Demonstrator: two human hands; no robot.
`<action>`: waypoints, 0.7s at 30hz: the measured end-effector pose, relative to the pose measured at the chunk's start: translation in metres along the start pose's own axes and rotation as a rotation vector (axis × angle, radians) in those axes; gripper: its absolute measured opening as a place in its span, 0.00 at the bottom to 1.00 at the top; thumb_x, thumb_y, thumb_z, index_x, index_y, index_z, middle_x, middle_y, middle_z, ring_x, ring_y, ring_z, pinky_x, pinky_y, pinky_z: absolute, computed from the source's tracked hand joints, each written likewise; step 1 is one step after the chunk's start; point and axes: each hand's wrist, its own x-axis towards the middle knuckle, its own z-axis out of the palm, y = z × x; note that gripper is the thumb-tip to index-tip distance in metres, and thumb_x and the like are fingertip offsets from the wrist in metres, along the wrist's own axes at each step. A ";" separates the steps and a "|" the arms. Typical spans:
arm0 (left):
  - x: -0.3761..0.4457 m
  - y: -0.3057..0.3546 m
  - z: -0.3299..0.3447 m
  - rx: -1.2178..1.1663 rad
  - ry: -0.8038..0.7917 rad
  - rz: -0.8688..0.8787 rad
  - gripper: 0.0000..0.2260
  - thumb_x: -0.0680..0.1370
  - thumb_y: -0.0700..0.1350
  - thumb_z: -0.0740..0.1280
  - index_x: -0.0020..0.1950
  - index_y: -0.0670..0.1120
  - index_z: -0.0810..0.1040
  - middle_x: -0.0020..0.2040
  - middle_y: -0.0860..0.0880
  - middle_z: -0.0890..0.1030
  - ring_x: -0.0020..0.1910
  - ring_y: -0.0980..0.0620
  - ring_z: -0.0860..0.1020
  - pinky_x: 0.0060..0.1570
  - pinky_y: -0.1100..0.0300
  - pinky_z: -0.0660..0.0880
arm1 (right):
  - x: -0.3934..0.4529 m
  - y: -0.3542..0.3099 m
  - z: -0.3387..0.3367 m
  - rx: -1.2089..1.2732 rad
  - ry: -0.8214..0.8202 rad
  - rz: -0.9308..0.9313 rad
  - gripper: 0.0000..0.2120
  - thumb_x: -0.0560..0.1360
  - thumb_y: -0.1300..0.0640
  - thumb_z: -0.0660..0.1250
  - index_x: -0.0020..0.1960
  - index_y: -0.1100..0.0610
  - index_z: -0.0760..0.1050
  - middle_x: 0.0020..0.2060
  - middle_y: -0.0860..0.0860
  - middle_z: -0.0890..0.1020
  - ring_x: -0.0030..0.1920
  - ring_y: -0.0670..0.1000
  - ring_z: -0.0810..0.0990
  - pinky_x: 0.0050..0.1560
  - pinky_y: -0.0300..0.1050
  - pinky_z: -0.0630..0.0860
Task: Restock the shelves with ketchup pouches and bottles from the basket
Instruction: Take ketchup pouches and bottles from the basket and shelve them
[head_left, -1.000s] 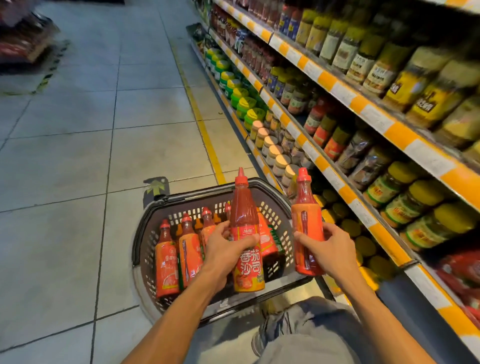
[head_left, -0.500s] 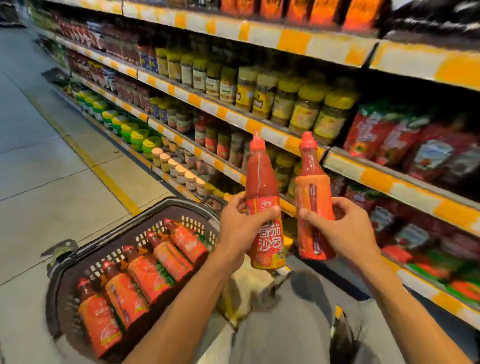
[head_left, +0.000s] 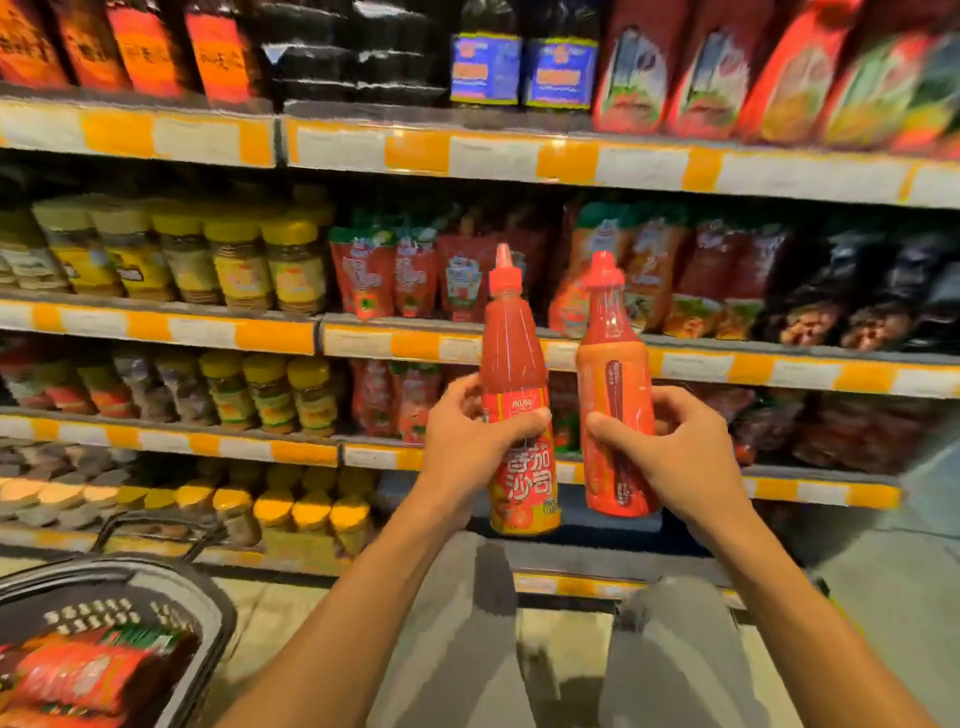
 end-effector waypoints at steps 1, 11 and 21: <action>0.003 -0.001 0.020 0.006 -0.038 -0.004 0.29 0.64 0.47 0.83 0.62 0.52 0.77 0.52 0.54 0.85 0.45 0.61 0.84 0.37 0.69 0.78 | 0.001 0.010 -0.016 0.003 0.031 0.018 0.29 0.58 0.36 0.80 0.54 0.47 0.79 0.44 0.42 0.86 0.41 0.39 0.84 0.43 0.42 0.81; 0.024 -0.063 0.210 0.166 -0.385 -0.038 0.32 0.59 0.39 0.85 0.58 0.51 0.76 0.48 0.53 0.86 0.45 0.56 0.85 0.41 0.64 0.78 | -0.002 0.141 -0.157 0.053 0.395 0.255 0.28 0.54 0.36 0.80 0.49 0.47 0.79 0.38 0.41 0.85 0.38 0.37 0.83 0.38 0.32 0.76; 0.058 -0.217 0.359 0.351 -0.759 -0.077 0.32 0.58 0.37 0.85 0.57 0.51 0.75 0.44 0.55 0.84 0.42 0.59 0.83 0.42 0.66 0.78 | 0.000 0.303 -0.213 0.008 0.629 0.502 0.22 0.62 0.58 0.84 0.52 0.52 0.79 0.40 0.41 0.84 0.36 0.33 0.81 0.37 0.26 0.73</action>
